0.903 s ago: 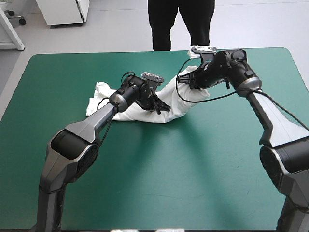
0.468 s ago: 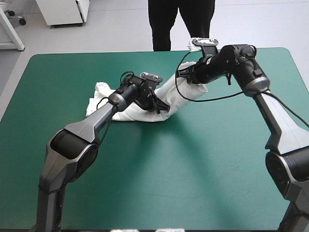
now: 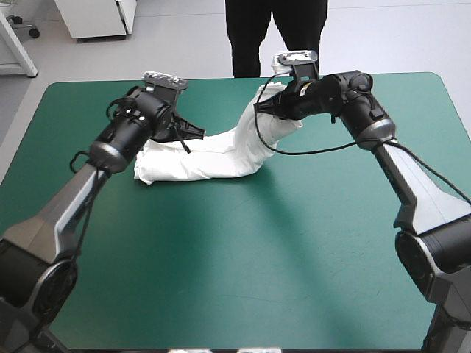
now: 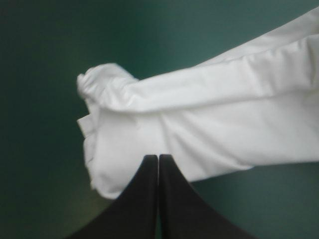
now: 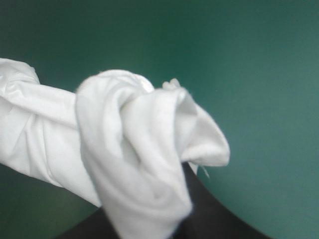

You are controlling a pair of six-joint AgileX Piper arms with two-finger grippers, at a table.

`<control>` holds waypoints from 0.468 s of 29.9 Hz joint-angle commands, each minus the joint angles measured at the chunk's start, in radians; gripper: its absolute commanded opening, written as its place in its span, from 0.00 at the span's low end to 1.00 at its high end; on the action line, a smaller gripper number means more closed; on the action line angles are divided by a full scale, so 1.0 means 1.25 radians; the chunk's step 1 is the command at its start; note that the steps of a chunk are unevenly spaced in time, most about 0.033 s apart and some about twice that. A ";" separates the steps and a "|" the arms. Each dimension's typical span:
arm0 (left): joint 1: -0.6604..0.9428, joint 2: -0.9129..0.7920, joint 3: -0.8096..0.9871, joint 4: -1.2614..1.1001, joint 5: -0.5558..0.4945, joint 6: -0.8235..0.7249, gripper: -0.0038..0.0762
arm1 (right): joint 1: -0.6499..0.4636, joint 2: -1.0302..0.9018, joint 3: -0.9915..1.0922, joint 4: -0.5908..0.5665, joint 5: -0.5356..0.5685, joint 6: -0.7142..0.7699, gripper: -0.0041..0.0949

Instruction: Fold the cloth

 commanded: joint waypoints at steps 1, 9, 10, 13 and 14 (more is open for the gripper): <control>0.033 -0.148 0.087 0.020 -0.010 0.012 0.05 | 0.037 -0.011 -0.028 0.005 -0.089 -0.005 0.02; 0.047 -0.418 0.328 0.006 0.026 0.052 0.05 | 0.127 0.059 -0.028 0.056 -0.214 0.001 0.03; 0.047 -0.445 0.348 0.003 0.030 0.052 0.05 | 0.140 0.068 -0.028 0.063 -0.231 0.001 0.03; 0.047 -0.502 0.387 0.001 0.051 0.052 0.05 | 0.174 0.093 -0.031 0.086 -0.276 0.005 0.03; 0.047 -0.517 0.396 -0.004 0.058 0.052 0.05 | 0.185 0.104 -0.039 0.089 -0.280 0.014 0.03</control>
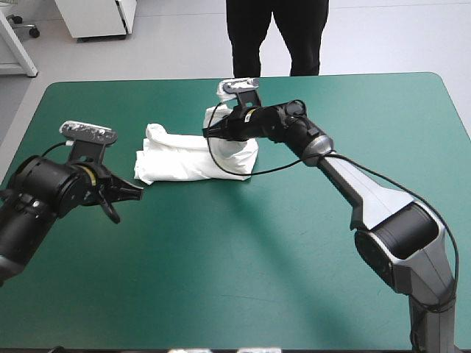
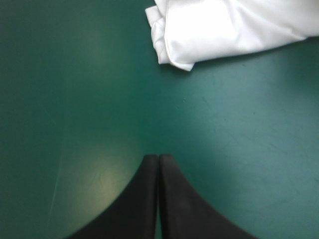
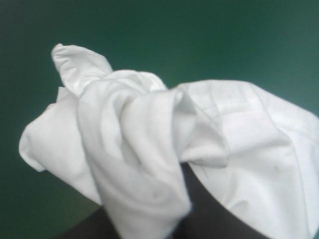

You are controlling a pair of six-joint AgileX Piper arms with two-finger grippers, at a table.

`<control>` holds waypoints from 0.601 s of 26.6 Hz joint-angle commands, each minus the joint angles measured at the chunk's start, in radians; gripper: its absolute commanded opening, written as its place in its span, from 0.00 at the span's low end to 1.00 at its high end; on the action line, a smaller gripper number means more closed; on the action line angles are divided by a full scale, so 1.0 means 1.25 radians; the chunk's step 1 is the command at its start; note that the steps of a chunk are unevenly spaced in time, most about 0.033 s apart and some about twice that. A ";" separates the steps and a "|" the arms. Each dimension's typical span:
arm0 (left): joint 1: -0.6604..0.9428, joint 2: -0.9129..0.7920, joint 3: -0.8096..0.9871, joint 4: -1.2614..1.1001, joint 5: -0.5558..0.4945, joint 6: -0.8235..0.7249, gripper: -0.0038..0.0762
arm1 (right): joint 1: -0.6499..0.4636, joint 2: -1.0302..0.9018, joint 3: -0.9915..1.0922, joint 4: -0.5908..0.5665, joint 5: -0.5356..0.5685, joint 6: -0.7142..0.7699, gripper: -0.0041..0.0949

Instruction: Fold the cloth

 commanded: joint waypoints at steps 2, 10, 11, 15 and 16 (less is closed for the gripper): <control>0.000 -0.067 0.016 -0.012 0.007 0.001 0.05 | 0.043 -0.001 -0.060 0.050 -0.082 0.020 0.02; 0.000 -0.072 0.016 -0.108 0.003 0.005 0.05 | 0.079 0.093 -0.238 0.148 0.007 -0.039 0.46; 0.000 -0.072 0.016 -0.115 -0.003 0.005 0.05 | 0.079 0.102 -0.261 0.155 0.034 -0.039 0.55; 0.000 -0.072 0.016 -0.128 -0.022 0.034 0.05 | 0.078 0.118 -0.328 0.146 0.116 -0.037 0.66; 0.000 -0.072 0.016 -0.128 -0.022 0.038 0.05 | 0.076 0.118 -0.337 0.139 0.125 -0.036 0.65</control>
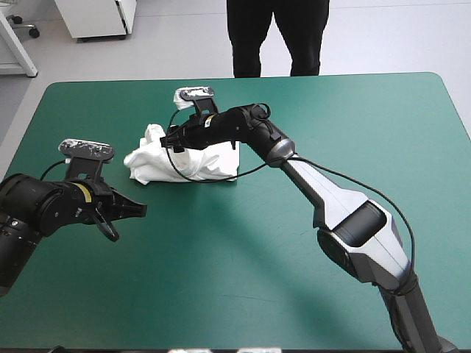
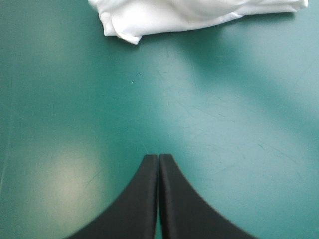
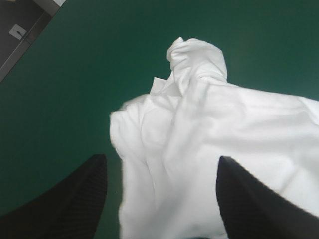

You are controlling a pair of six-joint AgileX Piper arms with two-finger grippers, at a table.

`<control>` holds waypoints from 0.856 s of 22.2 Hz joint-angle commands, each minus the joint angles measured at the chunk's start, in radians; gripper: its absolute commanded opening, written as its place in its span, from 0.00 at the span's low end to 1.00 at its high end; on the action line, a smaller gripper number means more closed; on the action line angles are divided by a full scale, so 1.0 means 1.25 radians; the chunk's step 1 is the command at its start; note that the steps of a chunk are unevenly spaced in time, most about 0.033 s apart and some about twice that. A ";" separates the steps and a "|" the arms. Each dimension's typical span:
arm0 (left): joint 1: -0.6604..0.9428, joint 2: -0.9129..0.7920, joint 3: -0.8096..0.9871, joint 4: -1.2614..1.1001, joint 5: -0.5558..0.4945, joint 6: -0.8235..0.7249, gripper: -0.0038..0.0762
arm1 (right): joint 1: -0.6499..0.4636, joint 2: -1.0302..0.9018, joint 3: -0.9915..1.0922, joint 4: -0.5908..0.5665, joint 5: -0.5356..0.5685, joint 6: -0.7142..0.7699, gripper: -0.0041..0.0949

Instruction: Fold the cloth

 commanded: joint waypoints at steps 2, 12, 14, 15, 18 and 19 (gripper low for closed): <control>0.000 -0.014 -0.019 0.002 -0.034 0.008 0.05 | -0.007 -0.055 -0.074 -0.033 0.032 0.015 0.65; 0.000 -0.014 -0.019 0.002 -0.041 0.013 0.05 | -0.132 -0.060 -0.068 -0.136 0.230 0.119 0.65; 0.000 -0.014 -0.019 0.002 -0.044 0.013 0.05 | -0.139 -0.053 -0.065 -0.148 0.233 0.121 0.65; 0.000 -0.014 -0.019 0.002 -0.047 0.013 0.05 | -0.141 -0.052 -0.065 -0.148 0.233 0.121 0.65; 0.000 -0.014 -0.019 0.002 -0.056 0.013 0.05 | -0.141 -0.027 -0.065 -0.153 0.236 0.124 0.65; 0.000 -0.014 -0.019 0.002 -0.056 0.013 0.05 | -0.141 -0.017 -0.065 -0.152 0.235 0.125 0.65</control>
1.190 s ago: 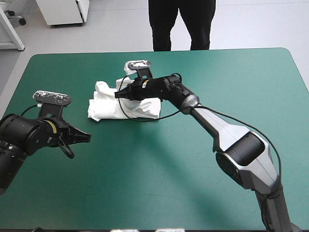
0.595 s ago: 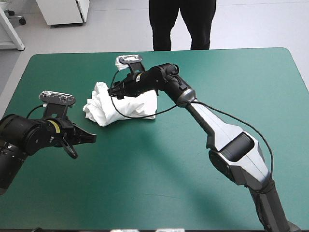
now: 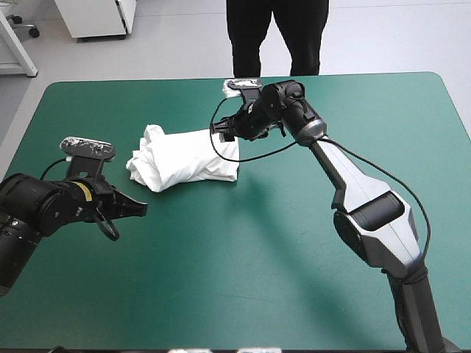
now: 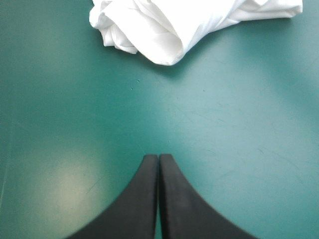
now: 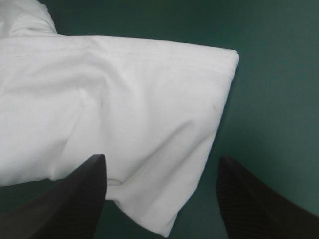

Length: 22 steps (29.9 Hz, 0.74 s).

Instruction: Fold the cloth

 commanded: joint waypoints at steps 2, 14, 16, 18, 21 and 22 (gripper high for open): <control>0.000 -0.014 -0.020 0.002 -0.040 -0.001 0.05 | -0.004 -0.004 -0.020 0.017 -0.021 0.001 0.65; 0.000 -0.014 -0.020 0.002 -0.033 -0.001 0.05 | -0.004 0.090 -0.020 0.111 -0.071 -0.021 0.55; 0.000 -0.014 -0.020 0.000 -0.033 -0.001 0.05 | -0.004 0.094 -0.020 0.120 -0.089 -0.026 0.37; 0.000 -0.014 -0.020 0.000 -0.033 -0.001 0.05 | -0.004 0.095 -0.020 0.114 -0.106 -0.026 0.13; 0.000 -0.014 -0.020 -0.001 -0.031 -0.004 0.05 | -0.004 0.095 -0.021 0.084 -0.115 -0.018 0.03; 0.000 -0.014 -0.020 -0.005 -0.029 -0.004 0.05 | -0.004 0.095 -0.021 0.069 -0.106 -0.015 0.02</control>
